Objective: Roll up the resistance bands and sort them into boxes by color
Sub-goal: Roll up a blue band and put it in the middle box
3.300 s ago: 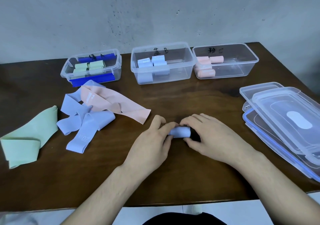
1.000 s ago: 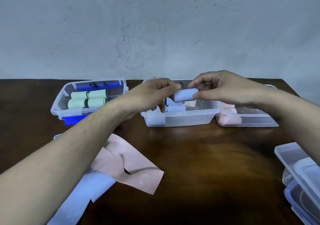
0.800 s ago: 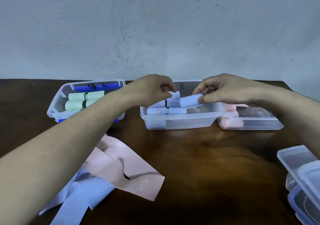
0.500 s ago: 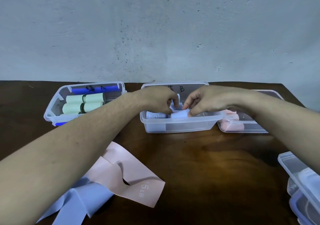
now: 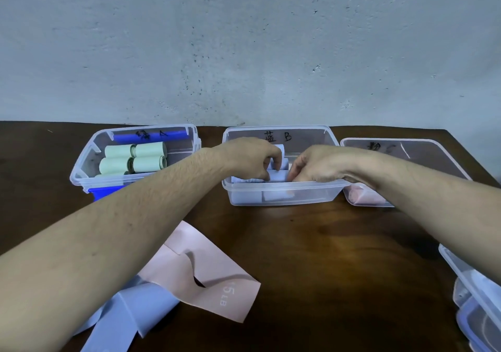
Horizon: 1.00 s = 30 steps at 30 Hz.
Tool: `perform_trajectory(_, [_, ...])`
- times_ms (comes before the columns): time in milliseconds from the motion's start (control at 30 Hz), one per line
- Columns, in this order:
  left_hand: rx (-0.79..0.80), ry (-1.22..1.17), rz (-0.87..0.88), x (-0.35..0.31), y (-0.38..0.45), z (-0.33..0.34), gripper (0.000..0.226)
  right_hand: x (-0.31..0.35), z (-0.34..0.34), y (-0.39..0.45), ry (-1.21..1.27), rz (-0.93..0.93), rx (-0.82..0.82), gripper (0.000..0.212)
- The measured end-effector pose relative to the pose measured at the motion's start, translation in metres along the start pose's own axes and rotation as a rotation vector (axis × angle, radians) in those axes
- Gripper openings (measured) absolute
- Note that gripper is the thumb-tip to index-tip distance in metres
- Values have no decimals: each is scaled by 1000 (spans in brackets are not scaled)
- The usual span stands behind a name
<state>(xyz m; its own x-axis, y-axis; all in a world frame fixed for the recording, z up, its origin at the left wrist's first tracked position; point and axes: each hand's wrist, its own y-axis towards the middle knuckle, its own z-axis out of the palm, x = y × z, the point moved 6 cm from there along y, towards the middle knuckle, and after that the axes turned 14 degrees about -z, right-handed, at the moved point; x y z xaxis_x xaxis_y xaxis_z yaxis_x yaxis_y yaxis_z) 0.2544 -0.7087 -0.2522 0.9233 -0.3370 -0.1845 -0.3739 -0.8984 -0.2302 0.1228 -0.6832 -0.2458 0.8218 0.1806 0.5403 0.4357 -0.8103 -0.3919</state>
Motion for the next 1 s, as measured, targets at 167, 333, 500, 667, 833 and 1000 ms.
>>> perform_trajectory(167, [-9, -4, -9, -1, 2, 2, 25, 4, 0, 3, -87, 26, 51, 18])
perform_trajectory(333, [-7, 5, -25, -1, 1, 1, 25, 8, 2, 3, -88, -9, 52, 21])
perform_trajectory(500, [-8, 20, -25, -3, -4, -3, 27, 5, -5, -1, 53, 1, 61, 11])
perform_trajectory(667, [-64, 25, -37, 0, -25, -17, 24, 12, -20, -12, 66, -98, -109, 17])
perform_trajectory(833, [-228, -77, -48, 1, -67, -35, 19, 25, -23, -30, 51, -166, -259, 21])
perform_trajectory(1000, [-331, -146, -57, 10, -120, -42, 18, 47, -16, -59, 73, -231, -351, 27])
